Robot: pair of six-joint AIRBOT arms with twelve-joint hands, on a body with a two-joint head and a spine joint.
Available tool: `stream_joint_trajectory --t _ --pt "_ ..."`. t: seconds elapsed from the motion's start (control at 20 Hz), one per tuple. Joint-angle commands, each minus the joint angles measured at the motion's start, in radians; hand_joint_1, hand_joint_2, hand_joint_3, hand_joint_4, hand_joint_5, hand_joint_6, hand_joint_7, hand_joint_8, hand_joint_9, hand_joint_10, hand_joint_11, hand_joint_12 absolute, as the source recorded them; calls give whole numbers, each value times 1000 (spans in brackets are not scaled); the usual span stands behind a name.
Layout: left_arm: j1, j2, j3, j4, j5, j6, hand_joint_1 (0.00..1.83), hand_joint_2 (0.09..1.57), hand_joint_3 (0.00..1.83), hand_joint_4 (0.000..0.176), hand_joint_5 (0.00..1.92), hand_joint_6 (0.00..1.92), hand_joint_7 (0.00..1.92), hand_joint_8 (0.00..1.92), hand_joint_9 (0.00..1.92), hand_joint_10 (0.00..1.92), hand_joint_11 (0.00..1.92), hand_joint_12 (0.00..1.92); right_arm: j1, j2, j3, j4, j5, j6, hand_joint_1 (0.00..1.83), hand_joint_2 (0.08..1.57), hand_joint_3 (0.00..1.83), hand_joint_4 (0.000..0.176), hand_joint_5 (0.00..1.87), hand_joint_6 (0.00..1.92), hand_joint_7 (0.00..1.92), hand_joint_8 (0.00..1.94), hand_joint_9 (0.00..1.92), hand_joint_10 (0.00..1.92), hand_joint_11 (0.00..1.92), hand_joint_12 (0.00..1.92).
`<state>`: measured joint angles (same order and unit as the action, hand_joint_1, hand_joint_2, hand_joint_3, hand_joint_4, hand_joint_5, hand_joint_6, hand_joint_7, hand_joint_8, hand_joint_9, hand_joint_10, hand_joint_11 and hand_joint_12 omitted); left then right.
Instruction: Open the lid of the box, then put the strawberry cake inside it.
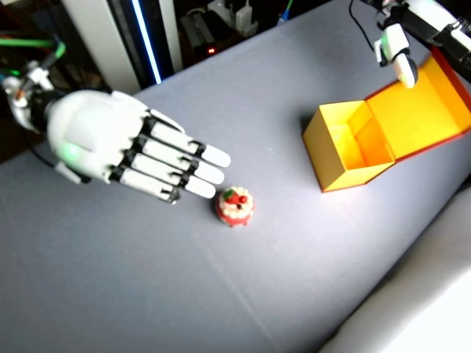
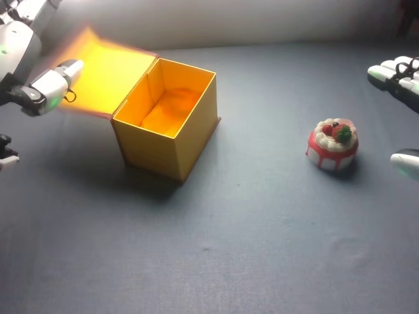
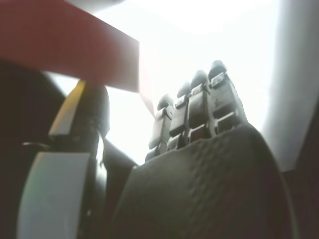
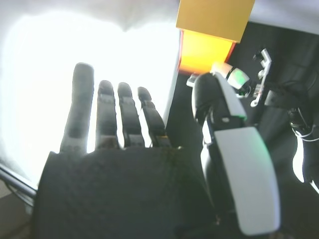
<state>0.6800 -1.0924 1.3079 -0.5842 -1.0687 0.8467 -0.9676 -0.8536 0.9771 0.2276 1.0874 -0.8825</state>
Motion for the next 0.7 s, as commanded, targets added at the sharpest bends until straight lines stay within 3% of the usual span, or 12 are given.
stream_joint_trajectory --t 0.0,0.05,0.1,0.15,0.2,0.25,0.35,0.5,0.65 --pt "-2 10 8 38 -129 -13 895 1315 0 56 0 0 0 0 0 0 0 0 3 4 6 5 124 8 532 1349 0 0 0 0 0 0 0 0 0 0" --pt "2 8 7 53 -133 -21 885 1287 0 54 0 0 0 0 0 0 0 0 5 1 9 2 124 12 536 1348 0 0 0 0 0 0 0 0 0 0" --pt "6 7 6 67 -137 -27 889 1271 0 55 0 0 0 0 0 0 0 256 10 -3 13 -1 120 16 545 1344 0 0 0 0 0 0 0 0 0 0" --pt "13 8 0 90 -146 -33 905 1245 0 53 0 0 0 0 0 0 0 698 24 -10 22 -9 101 19 582 1322 0 0 0 0 0 0 0 0 0 0" --pt "22 13 -10 109 -156 -33 876 1252 0 52 0 0 0 0 0 0 0 139 41 -16 29 -17 80 19 645 1305 0 0 0 0 0 0 0 0 0 0" --pt "37 24 -28 142 -173 -33 867 1251 0 57 0 0 0 0 0 0 0 27 66 -26 41 -32 51 25 678 1299 0 0 0 0 0 0 0 0 0 0" --pt "62 41 -57 188 -203 -33 855 1243 0 45 0 0 0 0 0 0 0 0 120 -56 75 -58 -28 31 767 1269 0 0 0 0 0 0 0 0 0 0" --pt "96 66 -96 254 -219 -31 867 1230 0 100 0 0 0 0 0 0 0 0 174 -98 122 -70 -129 31 814 1244 0 0 0 0 0 0 0 0 0 0" --pt "135 92 -135 314 -246 -29 900 1233 0 124 0 0 0 0 0 0 0 0 232 -150 181 -86 -242 30 836 1222 0 0 0 0 0 0 0 0 0 0"
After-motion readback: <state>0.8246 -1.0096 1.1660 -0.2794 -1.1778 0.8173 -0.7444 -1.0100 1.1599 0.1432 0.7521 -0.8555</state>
